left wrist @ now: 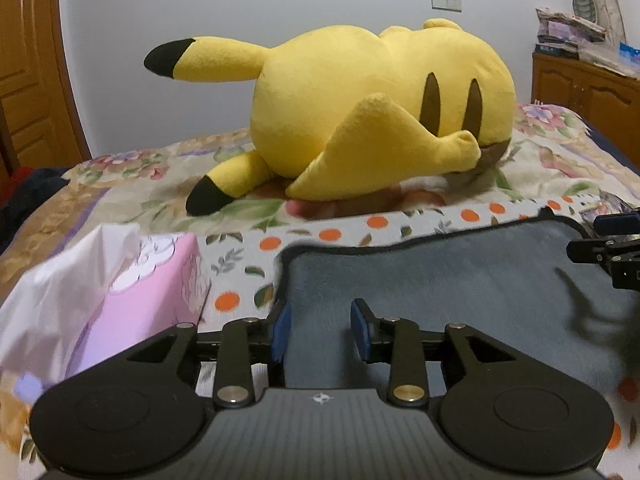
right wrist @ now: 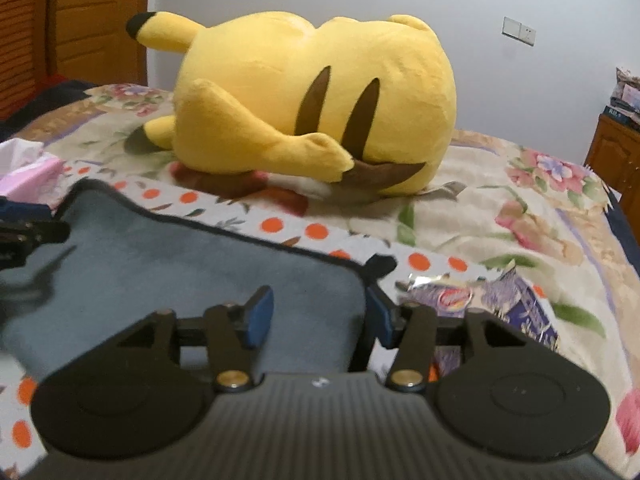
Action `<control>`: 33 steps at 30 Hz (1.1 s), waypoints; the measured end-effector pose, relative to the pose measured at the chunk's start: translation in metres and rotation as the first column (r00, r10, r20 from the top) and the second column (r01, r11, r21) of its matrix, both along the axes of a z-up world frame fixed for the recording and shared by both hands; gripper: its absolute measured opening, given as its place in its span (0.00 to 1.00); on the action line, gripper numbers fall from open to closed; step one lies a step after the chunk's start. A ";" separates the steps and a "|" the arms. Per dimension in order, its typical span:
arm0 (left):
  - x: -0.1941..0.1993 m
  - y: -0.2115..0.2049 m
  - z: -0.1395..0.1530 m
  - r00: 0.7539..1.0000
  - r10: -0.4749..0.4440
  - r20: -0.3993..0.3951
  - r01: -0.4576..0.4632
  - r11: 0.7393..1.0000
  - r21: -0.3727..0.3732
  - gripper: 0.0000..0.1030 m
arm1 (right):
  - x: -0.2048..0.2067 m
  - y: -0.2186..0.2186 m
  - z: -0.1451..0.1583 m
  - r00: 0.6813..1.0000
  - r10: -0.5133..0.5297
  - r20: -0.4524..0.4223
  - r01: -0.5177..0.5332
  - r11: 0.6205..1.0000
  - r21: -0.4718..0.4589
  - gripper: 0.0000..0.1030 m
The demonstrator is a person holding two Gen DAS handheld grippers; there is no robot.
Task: Fold towel
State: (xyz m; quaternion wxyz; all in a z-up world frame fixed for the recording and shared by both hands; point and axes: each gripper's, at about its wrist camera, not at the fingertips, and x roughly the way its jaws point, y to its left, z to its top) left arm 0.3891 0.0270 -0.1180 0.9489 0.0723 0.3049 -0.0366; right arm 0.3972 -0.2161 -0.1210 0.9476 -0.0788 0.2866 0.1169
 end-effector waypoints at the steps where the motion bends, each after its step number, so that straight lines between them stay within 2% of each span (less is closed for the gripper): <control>1: -0.004 0.000 0.000 1.000 0.000 -0.003 0.000 1.000 -0.004 0.34 | -0.005 0.001 0.000 1.000 0.007 -0.004 -0.007 1.000 0.004 0.51; 4: -0.016 -0.002 0.002 1.000 -0.006 -0.007 0.006 1.000 -0.011 0.39 | -0.020 0.002 0.000 1.000 0.018 -0.012 -0.018 1.000 0.022 0.51; 6: -0.025 -0.005 0.004 1.000 -0.014 -0.008 0.014 1.000 -0.013 0.49 | -0.028 0.002 0.001 1.000 0.022 -0.014 -0.021 0.999 0.032 0.51; 22: -0.095 -0.024 0.021 0.997 -0.069 -0.024 0.069 0.998 0.000 0.64 | -0.093 -0.002 0.017 0.999 0.026 -0.035 -0.024 0.998 0.066 0.55; 24: -0.103 -0.026 0.025 0.997 -0.071 -0.022 0.071 0.998 0.001 0.69 | -0.100 -0.004 0.021 0.999 0.024 -0.038 -0.021 0.997 0.074 0.57; 30: -0.126 -0.030 0.035 0.997 -0.074 -0.025 0.074 0.997 0.003 0.80 | -0.123 -0.009 0.034 1.000 0.012 -0.028 -0.009 0.996 0.094 0.79; 33: -0.138 -0.032 0.041 0.997 -0.073 -0.022 0.073 0.997 -0.004 0.83 | -0.135 -0.009 0.040 1.000 0.001 -0.018 0.001 0.995 0.100 0.82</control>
